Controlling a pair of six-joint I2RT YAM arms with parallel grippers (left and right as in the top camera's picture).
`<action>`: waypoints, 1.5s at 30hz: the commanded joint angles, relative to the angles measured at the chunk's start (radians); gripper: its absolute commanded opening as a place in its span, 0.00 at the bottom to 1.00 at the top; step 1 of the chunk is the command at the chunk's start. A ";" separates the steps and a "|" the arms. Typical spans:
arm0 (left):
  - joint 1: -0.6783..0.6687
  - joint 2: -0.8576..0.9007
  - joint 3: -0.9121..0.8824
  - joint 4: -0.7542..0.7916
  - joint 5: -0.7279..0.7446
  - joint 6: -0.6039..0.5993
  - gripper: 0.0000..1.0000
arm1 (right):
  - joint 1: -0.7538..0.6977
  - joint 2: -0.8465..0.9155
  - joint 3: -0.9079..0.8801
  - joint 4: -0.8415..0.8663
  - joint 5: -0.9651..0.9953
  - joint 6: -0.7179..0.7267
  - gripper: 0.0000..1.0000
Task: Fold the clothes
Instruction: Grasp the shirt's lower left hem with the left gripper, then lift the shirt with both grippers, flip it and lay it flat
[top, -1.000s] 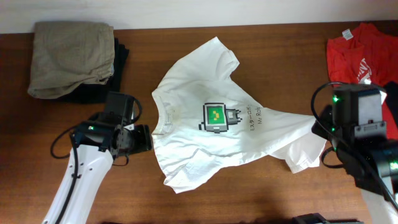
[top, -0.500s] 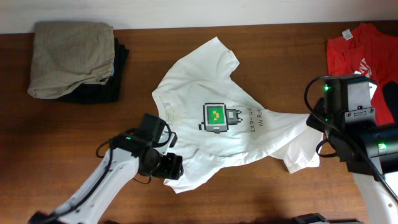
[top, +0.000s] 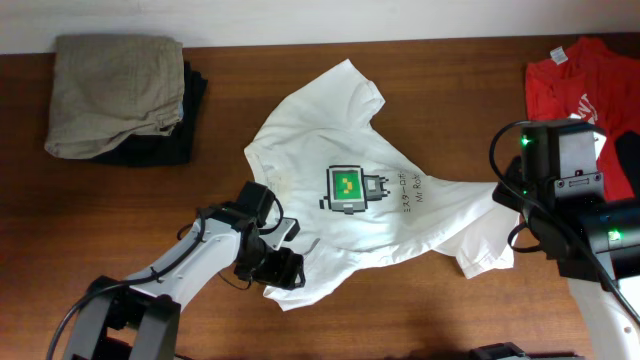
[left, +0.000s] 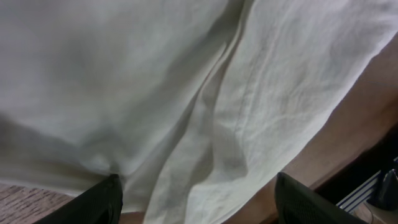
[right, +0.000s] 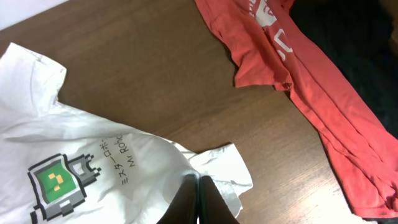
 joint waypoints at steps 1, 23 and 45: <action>-0.002 0.008 -0.003 -0.003 0.037 0.045 0.77 | -0.008 0.003 0.007 0.009 0.017 0.009 0.04; -0.002 0.007 -0.003 -0.069 0.014 0.041 0.00 | -0.008 0.052 0.007 0.008 0.016 0.009 0.04; -0.002 -0.475 0.523 -0.339 -0.254 -0.016 0.00 | -0.008 -0.153 0.009 0.072 0.006 0.005 0.04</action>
